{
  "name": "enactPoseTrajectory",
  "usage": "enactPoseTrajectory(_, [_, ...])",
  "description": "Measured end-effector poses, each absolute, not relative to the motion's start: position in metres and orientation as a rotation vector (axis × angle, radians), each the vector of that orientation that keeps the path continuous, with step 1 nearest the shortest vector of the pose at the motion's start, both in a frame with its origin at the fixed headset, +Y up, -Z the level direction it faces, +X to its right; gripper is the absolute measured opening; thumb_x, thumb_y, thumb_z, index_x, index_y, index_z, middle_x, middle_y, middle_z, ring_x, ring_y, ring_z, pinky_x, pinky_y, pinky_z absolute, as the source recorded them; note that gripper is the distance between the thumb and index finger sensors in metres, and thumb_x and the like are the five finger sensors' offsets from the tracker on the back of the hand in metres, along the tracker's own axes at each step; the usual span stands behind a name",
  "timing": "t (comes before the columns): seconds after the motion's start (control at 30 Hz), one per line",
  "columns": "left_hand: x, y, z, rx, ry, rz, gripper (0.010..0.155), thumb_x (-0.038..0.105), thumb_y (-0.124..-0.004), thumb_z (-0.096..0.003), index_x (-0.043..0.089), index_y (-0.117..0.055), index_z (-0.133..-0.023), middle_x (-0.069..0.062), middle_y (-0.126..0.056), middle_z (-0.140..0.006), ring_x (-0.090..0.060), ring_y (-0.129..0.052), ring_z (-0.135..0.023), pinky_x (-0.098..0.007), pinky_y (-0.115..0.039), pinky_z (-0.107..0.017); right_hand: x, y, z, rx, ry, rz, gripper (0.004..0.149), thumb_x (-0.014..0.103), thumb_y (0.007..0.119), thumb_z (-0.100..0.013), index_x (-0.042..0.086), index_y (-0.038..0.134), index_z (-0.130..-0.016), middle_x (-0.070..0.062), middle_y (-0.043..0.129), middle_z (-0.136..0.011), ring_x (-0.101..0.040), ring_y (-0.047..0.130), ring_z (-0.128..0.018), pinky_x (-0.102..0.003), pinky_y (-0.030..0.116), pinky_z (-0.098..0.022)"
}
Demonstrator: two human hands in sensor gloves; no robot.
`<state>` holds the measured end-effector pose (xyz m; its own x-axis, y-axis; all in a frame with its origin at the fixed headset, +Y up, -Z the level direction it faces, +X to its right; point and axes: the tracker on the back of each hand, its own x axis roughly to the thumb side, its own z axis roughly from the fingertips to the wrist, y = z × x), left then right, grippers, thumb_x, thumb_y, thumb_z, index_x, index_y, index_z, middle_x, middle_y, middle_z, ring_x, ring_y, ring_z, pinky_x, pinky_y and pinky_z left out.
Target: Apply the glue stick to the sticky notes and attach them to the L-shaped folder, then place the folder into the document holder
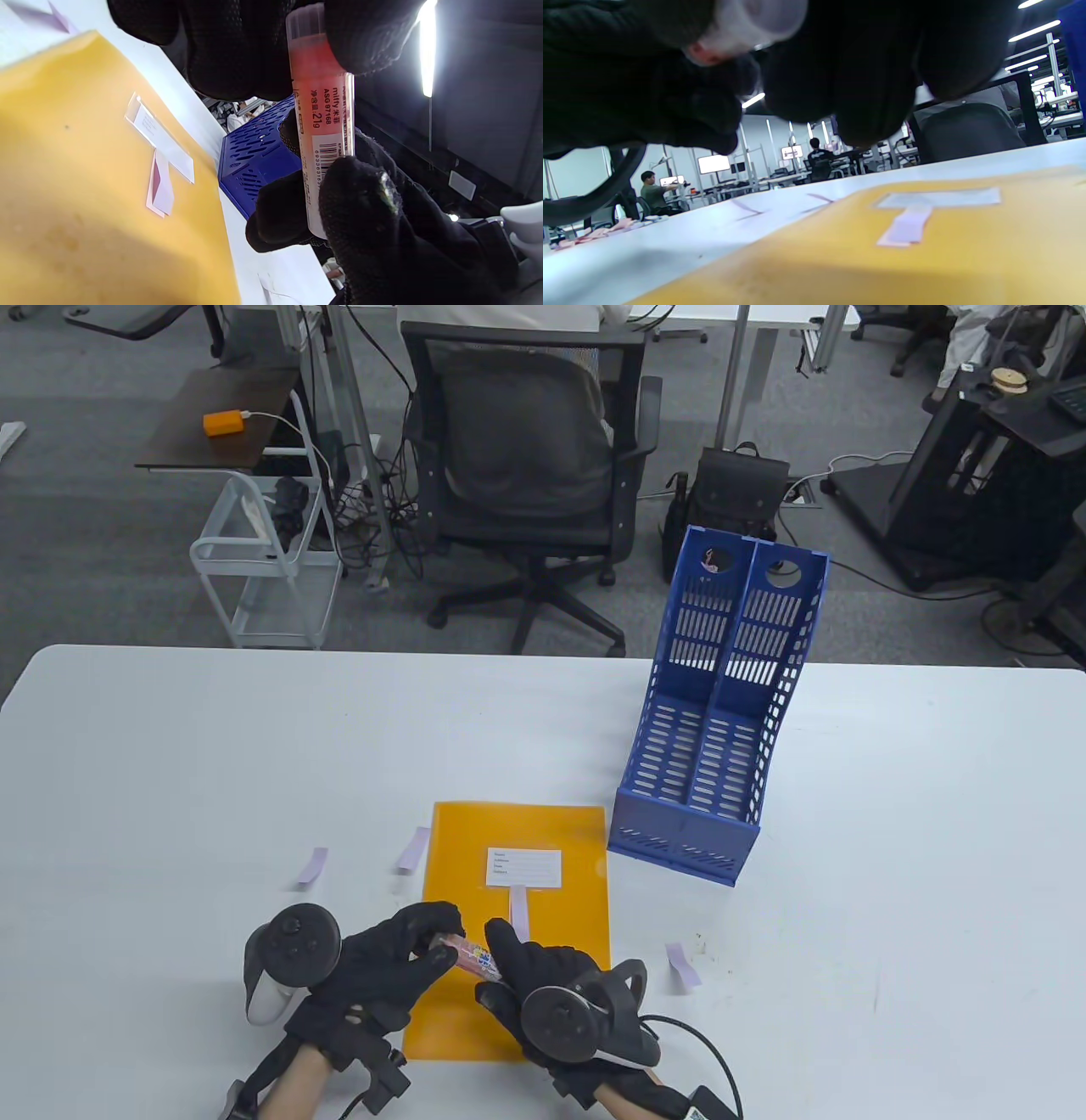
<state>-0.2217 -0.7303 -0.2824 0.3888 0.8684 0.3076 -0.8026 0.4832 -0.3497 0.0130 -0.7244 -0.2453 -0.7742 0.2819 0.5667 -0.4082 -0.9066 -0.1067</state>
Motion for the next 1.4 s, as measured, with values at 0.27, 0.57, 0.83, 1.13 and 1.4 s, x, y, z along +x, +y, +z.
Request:
enactPoseTrajectory(0.27, [-0.225,-0.733,-0.287,-0.128,-0.435,1.141,0.048,0.041,-0.077,-0.0491,0.019,-0.076,-0.092,-0.013,-0.099,-0.078,-0.029,-0.1,-0.062,-0.059,-0.068,-0.068,0.013,-0.716,-0.237,0.834,-0.555,2.653,0.067,0.046,0.07,-0.045,0.004,0.07,-0.097,-0.01,0.096,-0.059,-0.031,0.099,-0.048,-0.057,0.079,-0.045])
enactPoseTrajectory(0.57, [-0.248,-0.734,-0.288,-0.016,-0.201,0.685,0.05,0.048,-0.076,-0.0491,0.022,-0.075,-0.092,-0.009,-0.096,-0.073,-0.03,-0.094,-0.066,-0.062,-0.063,-0.067,0.018,-0.72,-0.239,0.855,-0.657,2.794,0.067,0.047,0.075,-0.044,0.007,0.071,-0.096,-0.009,0.095,-0.063,-0.031,0.099,-0.052,-0.057,0.079,-0.046])
enactPoseTrajectory(0.83, [-0.261,-0.752,-0.298,-0.088,-0.043,0.061,0.049,0.045,-0.079,-0.0481,0.033,-0.073,-0.095,-0.006,-0.082,-0.092,-0.031,-0.081,-0.088,-0.063,-0.057,-0.072,0.015,-0.724,-0.24,0.88,-0.656,2.858,0.066,0.047,0.075,-0.044,0.008,0.07,-0.097,-0.009,0.095,-0.066,-0.032,0.099,-0.054,-0.057,0.079,-0.047])
enactPoseTrajectory(1.13, [-0.263,-0.769,-0.306,-0.211,-0.005,0.028,0.054,0.037,-0.082,-0.0479,0.028,-0.068,-0.099,-0.006,-0.075,-0.101,-0.032,-0.075,-0.095,-0.064,-0.053,-0.074,0.016,-0.72,-0.24,0.878,-0.629,2.879,0.066,0.047,0.075,-0.044,0.009,0.071,-0.097,-0.009,0.095,-0.066,-0.032,0.099,-0.055,-0.057,0.079,-0.047])
enactPoseTrajectory(1.4, [-0.264,-0.774,-0.308,-0.27,-0.001,0.04,0.057,0.042,-0.08,-0.0482,0.027,-0.064,-0.101,-0.005,-0.074,-0.102,-0.03,-0.075,-0.096,-0.064,-0.054,-0.074,0.016,-0.72,-0.241,0.879,-0.608,2.898,0.066,0.047,0.075,-0.044,0.009,0.071,-0.097,-0.009,0.095,-0.067,-0.032,0.099,-0.055,-0.057,0.079,-0.047])
